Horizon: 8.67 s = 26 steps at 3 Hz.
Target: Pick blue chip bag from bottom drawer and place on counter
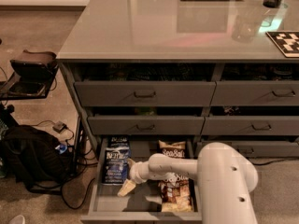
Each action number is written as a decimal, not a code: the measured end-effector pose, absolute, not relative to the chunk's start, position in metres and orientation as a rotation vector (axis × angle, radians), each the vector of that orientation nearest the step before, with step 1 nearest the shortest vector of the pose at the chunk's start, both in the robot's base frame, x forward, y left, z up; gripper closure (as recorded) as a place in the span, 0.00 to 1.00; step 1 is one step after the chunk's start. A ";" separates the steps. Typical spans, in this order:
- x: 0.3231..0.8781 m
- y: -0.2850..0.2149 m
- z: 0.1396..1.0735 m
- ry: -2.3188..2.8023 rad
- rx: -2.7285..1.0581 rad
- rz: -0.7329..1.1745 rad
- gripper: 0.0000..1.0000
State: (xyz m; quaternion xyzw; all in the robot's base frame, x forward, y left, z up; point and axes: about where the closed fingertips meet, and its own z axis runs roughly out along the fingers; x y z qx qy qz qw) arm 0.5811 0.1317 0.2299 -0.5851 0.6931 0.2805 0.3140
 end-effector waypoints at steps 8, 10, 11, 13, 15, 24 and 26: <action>0.665 0.165 0.124 1.905 -1.299 0.545 0.00; 0.670 0.190 0.125 1.833 -1.267 0.514 0.00; 0.672 0.202 0.103 1.867 -1.283 0.526 0.00; 0.672 0.206 0.096 1.898 -1.294 0.541 0.18; 0.672 0.206 0.107 1.898 -1.293 0.540 0.65; 0.550 -0.001 0.380 1.908 -1.532 0.258 1.00; 0.530 0.041 0.484 1.869 -1.509 0.006 1.00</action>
Offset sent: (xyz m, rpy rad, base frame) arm 0.0737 0.0164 -0.0519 -0.1178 -0.1407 -0.1367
